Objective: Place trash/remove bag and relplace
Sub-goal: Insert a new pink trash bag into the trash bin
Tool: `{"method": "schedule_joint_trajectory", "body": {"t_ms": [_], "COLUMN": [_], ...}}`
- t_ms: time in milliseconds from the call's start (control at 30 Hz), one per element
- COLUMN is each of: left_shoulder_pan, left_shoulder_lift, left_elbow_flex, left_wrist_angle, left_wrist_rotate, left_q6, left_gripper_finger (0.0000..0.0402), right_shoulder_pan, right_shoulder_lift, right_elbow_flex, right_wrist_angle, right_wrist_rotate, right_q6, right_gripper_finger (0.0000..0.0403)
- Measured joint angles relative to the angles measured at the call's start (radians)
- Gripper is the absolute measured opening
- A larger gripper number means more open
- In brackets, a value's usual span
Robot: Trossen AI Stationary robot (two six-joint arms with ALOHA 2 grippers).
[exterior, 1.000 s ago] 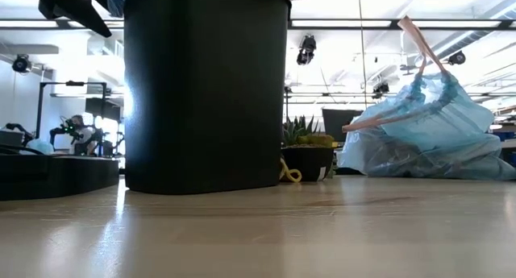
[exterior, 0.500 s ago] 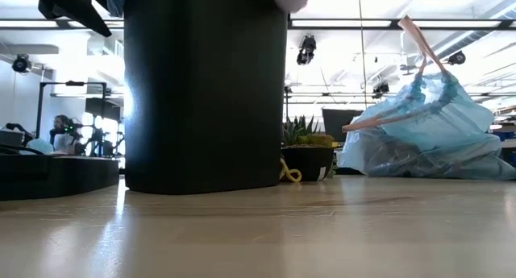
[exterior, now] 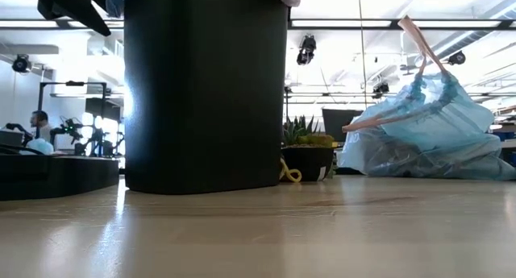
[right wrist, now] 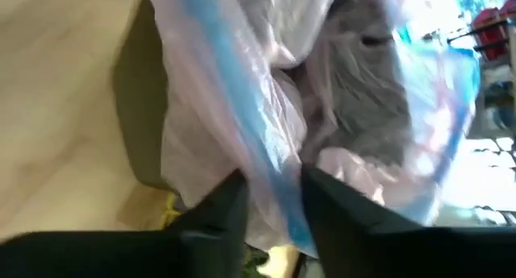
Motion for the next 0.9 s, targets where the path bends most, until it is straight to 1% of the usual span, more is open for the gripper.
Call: {"method": "schedule_joint_trajectory", "body": {"t_ms": [133, 167, 233, 433, 467, 533, 600, 700, 833, 900], "left_shoulder_pan": [-0.001, -0.001, -0.001, -0.001, -0.001, -0.001, -0.001, -0.001, -0.001, -0.001], "left_shoulder_lift": [0.0, 0.0, 0.0, 0.0, -0.001, -0.004, -0.009, -0.015, -0.016, -0.014], "left_elbow_flex": [0.0, 0.0, 0.0, 0.0, 0.0, 0.0, 0.002, 0.02, 0.044, 0.048], "left_wrist_angle": [0.01, 0.014, 0.016, 0.021, 0.022, 0.023, 0.024, 0.025, 0.012, 0.008], "left_wrist_rotate": [0.002, 0.002, 0.002, 0.002, 0.002, 0.002, 0.008, 0.02, 0.021, 0.02], "left_q6": [0.0, 0.0, 0.003, 0.008, 0.008, 0.008, 0.003, 0.001, 0.001, 0.001], "left_gripper_finger": [0.0221, 0.0219, 0.0214, 0.0204, 0.0202, 0.02, 0.0197, 0.0196, 0.02, 0.0202], "right_shoulder_pan": [-0.003, -0.002, -0.002, -0.045, -0.053, -0.07, -0.082, -0.098, -0.114, -0.119], "right_shoulder_lift": [-0.004, -0.007, -0.016, -0.007, 0.001, 0.021, 0.044, 0.066, 0.04, 0.019], "right_elbow_flex": [0.004, 0.011, 0.029, 0.049, 0.043, 0.023, -0.004, -0.032, -0.037, -0.037], "right_wrist_angle": [0.006, 0.01, 0.074, 0.26, 0.287, 0.309, 0.303, 0.235, 0.178, 0.148], "right_wrist_rotate": [0.033, 0.034, 0.06, 0.051, 0.044, -0.001, -0.021, -0.02, -0.023, -0.029], "right_q6": [-0.018, -0.021, -0.011, 0.037, 0.049, 0.066, 0.067, 0.068, 0.086, 0.089], "right_gripper_finger": [0.0024, 0.0012, 0.0012, 0.0003, 0.0003, 0.0001, 0.0001, 0.0001, 0.0002, 0.0008]}}
